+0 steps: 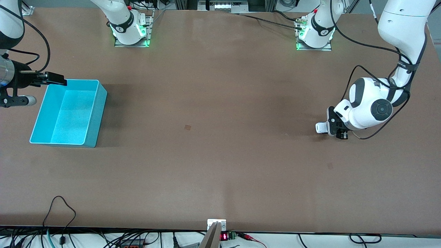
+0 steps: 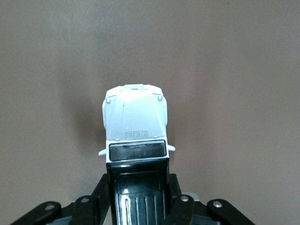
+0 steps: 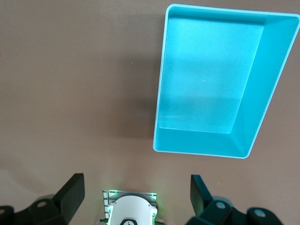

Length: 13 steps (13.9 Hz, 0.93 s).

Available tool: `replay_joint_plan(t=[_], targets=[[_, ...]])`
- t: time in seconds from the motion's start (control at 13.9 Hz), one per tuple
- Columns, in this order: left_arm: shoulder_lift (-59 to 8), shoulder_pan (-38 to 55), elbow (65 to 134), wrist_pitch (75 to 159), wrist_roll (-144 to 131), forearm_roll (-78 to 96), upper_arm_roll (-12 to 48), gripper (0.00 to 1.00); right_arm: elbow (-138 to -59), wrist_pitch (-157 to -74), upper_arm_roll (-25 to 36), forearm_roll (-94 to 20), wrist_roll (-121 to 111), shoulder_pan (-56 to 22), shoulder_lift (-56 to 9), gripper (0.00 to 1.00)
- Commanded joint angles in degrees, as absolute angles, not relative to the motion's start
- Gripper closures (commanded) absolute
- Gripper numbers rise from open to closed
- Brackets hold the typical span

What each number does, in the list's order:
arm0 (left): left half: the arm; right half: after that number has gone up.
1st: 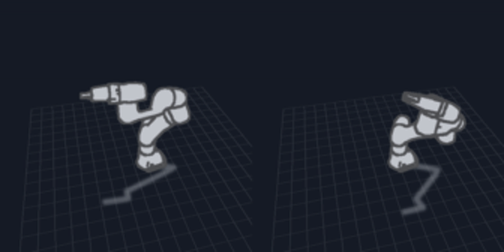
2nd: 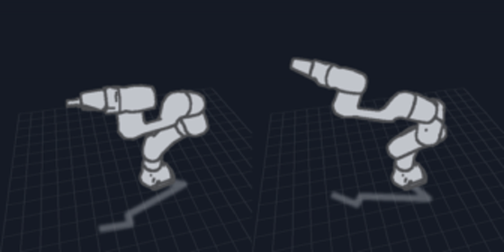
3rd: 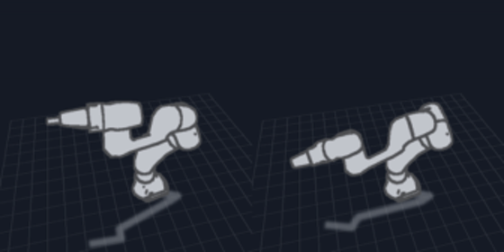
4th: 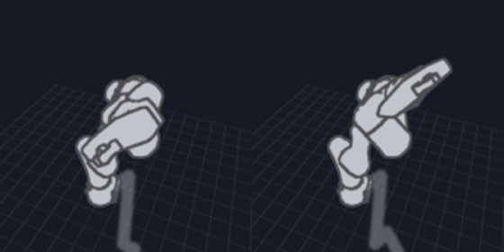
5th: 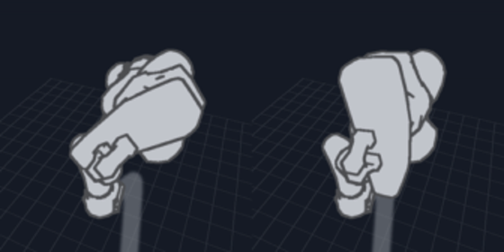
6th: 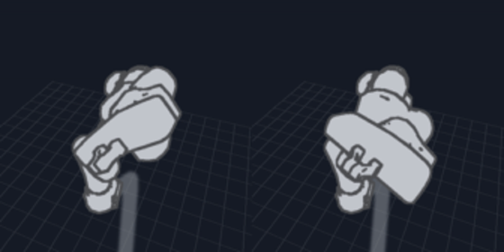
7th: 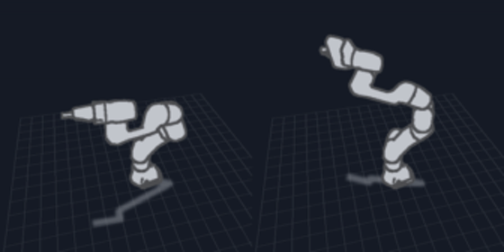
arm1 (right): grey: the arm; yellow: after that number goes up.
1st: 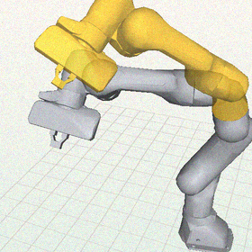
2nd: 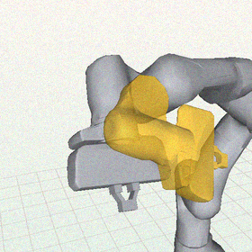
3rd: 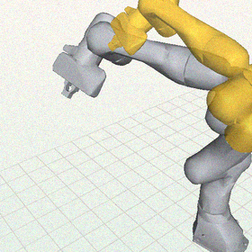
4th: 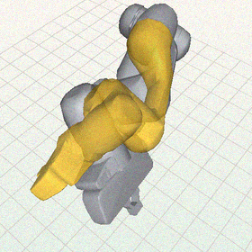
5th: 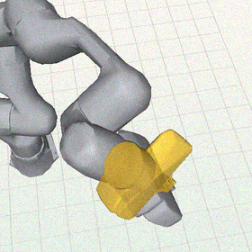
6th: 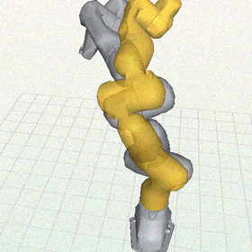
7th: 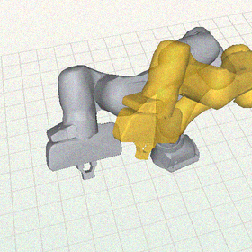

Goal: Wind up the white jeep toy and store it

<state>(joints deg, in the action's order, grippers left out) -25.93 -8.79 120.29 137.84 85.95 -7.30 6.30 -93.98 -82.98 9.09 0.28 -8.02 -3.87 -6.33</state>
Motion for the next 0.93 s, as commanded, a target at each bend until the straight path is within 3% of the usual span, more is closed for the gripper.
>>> replay_joint_plan(t=[0.0, 0.86], targets=[[-28.6, -10.5, 119.5, 137.7, 86.6, -9.4, 6.6, 0.80, -92.9, -81.8, 9.1, -0.6, -9.1, -3.5, -6.7, 0.00], [-30.1, -17.4, 119.2, 137.7, 86.9, -17.4, 6.6, 0.80, -92.9, -81.7, 9.1, -0.6, -9.1, -3.7, -6.7, 0.00]])
